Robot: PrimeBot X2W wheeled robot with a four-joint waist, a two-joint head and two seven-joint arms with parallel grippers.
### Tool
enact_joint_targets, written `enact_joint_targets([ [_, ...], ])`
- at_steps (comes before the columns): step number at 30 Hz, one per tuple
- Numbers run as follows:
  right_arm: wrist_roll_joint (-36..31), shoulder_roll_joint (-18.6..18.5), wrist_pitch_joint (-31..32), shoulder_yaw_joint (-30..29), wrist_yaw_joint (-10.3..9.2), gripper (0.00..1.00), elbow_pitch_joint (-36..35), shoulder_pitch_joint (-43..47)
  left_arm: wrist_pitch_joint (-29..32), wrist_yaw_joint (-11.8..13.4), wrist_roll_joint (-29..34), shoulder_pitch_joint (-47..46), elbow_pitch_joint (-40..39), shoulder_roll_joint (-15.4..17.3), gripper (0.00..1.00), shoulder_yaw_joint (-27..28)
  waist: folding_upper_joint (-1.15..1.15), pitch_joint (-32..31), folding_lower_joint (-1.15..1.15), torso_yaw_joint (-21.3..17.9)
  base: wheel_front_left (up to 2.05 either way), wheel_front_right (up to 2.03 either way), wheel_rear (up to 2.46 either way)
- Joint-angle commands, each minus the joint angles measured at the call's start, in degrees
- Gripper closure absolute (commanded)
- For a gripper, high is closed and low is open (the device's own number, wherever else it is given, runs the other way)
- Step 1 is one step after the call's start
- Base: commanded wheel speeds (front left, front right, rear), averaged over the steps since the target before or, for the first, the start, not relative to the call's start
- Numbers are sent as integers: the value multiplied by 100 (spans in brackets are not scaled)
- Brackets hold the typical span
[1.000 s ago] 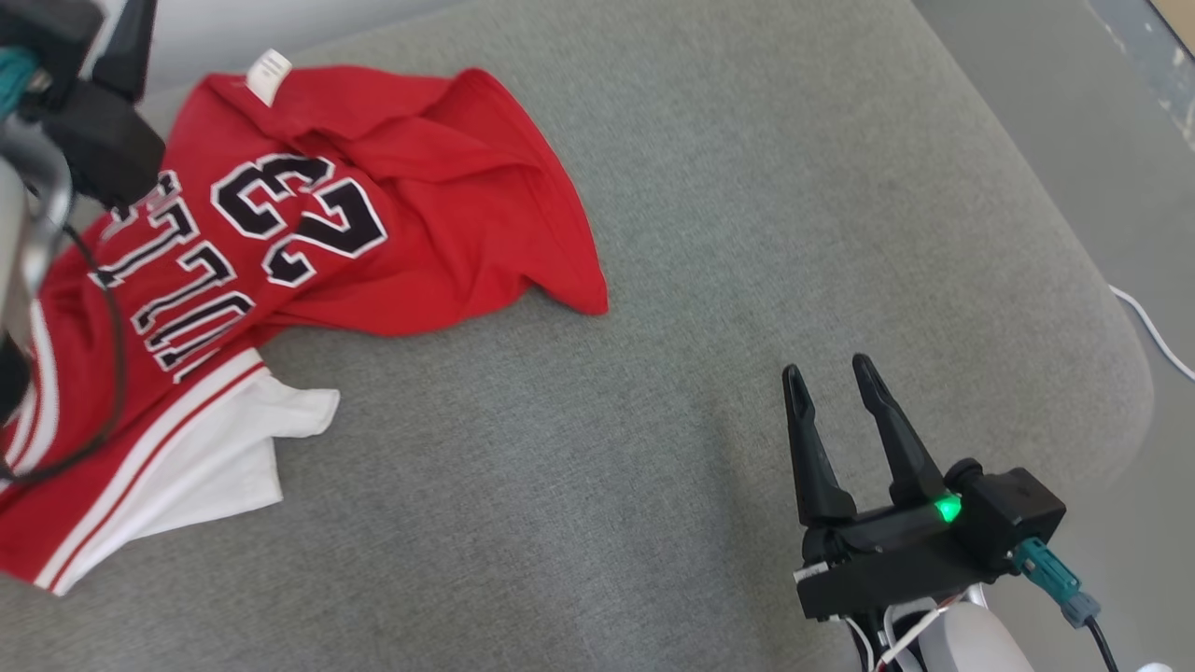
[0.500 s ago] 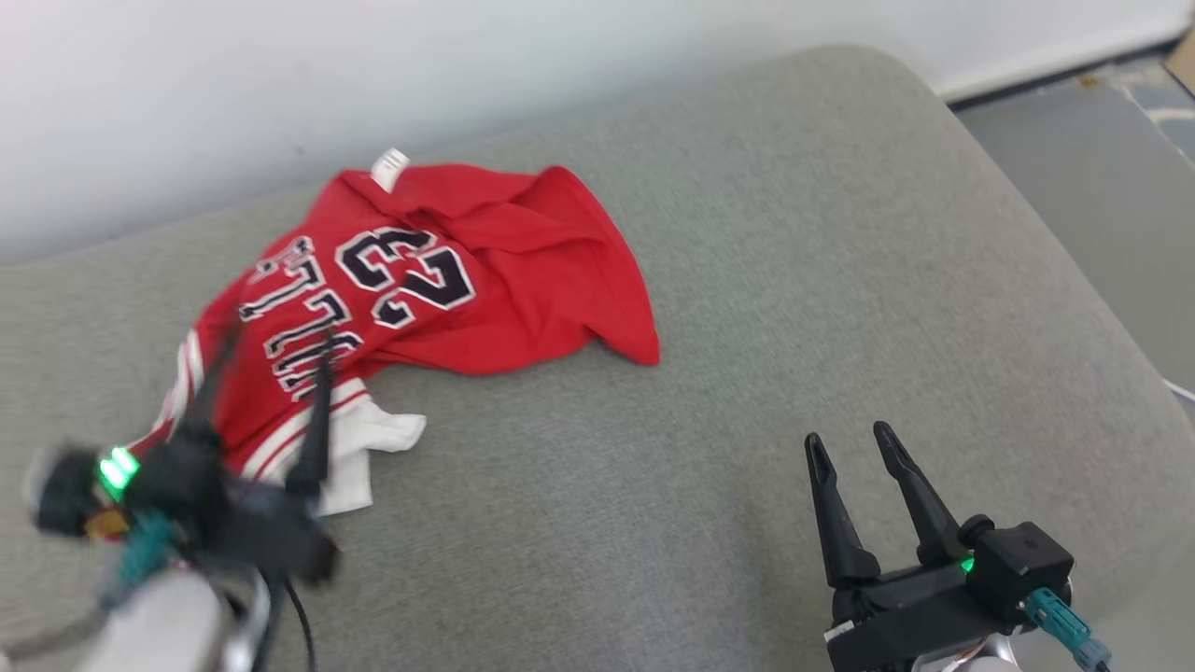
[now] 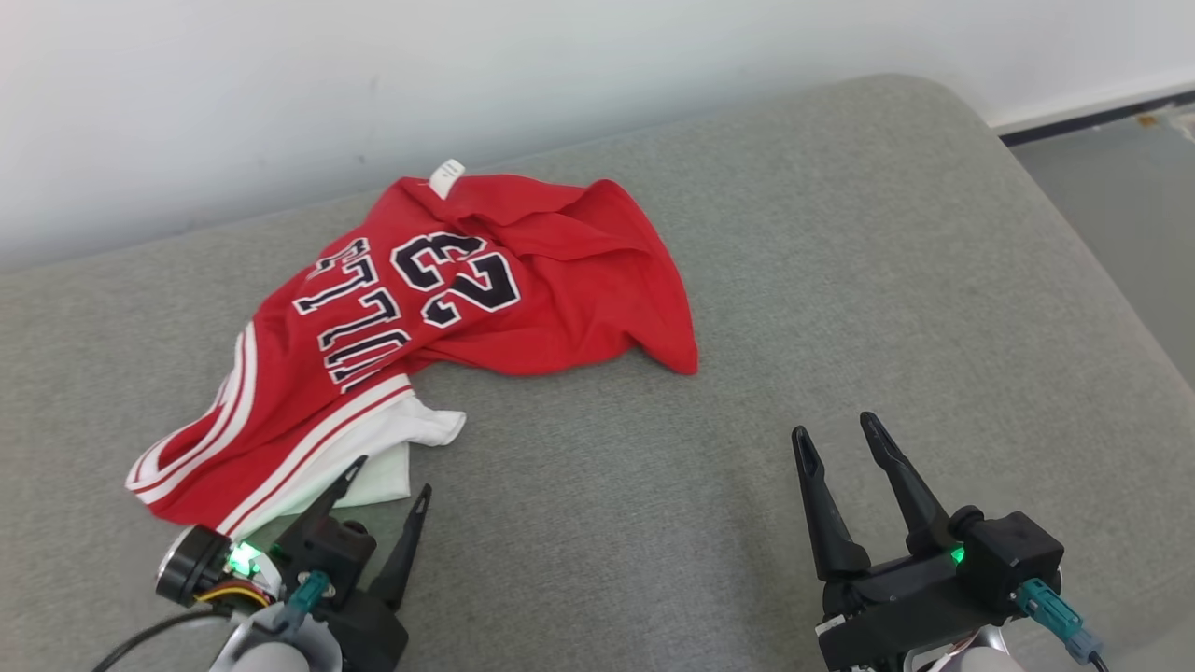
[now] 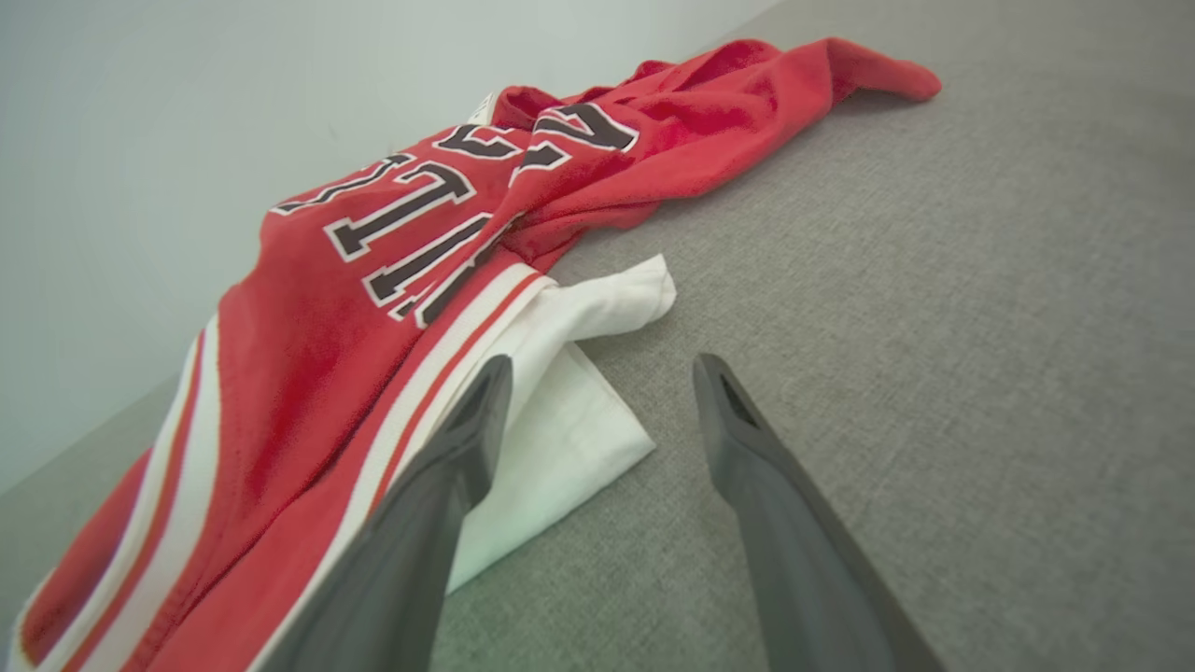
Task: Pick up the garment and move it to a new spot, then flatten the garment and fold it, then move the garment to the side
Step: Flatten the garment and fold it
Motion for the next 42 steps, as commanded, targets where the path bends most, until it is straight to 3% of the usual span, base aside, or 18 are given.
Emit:
enact_joint_targets([
  [1, 30, 3, -8, 4, 2, 0, -3, -11, 10, 23, 4, -71, 144, -32, 0, -13, 1, 81, 0, -98, 0, 0, 0],
  [6, 38, 25, -7, -18, 2, 0, 20, 12, 198, -30, -131, -313, 979, -195, 0, -1, 1, 127, 0, -223, 0, 0, 0],
  [7, 40, 35, -7, -23, 2, 0, 20, 1, 257, -41, -160, -342, 1120, -219, 9, 3, 1, 133, 0, -251, 0, 0, 0],
  [9, 37, 44, -7, -45, 2, 0, 16, -7, 325, -56, -197, -338, 1392, -261, 99, 7, 1, 137, 0, -276, 0, 0, 0],
  [13, 34, 56, -7, -70, 2, 0, 25, -17, 162, -201, -304, -335, 1646, -339, 100, -1, 1, 124, 0, -282, 0, 0, 0],
  [16, 20, 54, -7, -105, 2, 0, 8, 22, -12, -175, -359, -226, 1534, -359, 100, 50, 1, 96, 0, -235, 0, 0, 0],
  [24, -31, 23, -7, -239, 2, 0, 7, 223, -158, 24, -218, 696, -84, 12, 100, 7, 1, -112, 0, 127, 0, 0, 0],
  [31, -25, -9, -7, -241, 2, 0, 21, 303, 54, 493, -111, 1589, -1616, 533, 100, 76, 1, -272, 0, 380, 0, 0, 0],
  [35, -18, -45, -7, -251, 2, 0, 10, 302, 478, 849, -23, 2102, -2462, 894, 100, 118, 1, -309, 0, 502, 0, 0, 0],
  [42, -25, -116, -7, -307, 2, 0, -6, 399, 989, 1384, 95, 2777, -3281, 1365, 100, 277, 1, -340, 0, 678, 0, 0, 0],
])
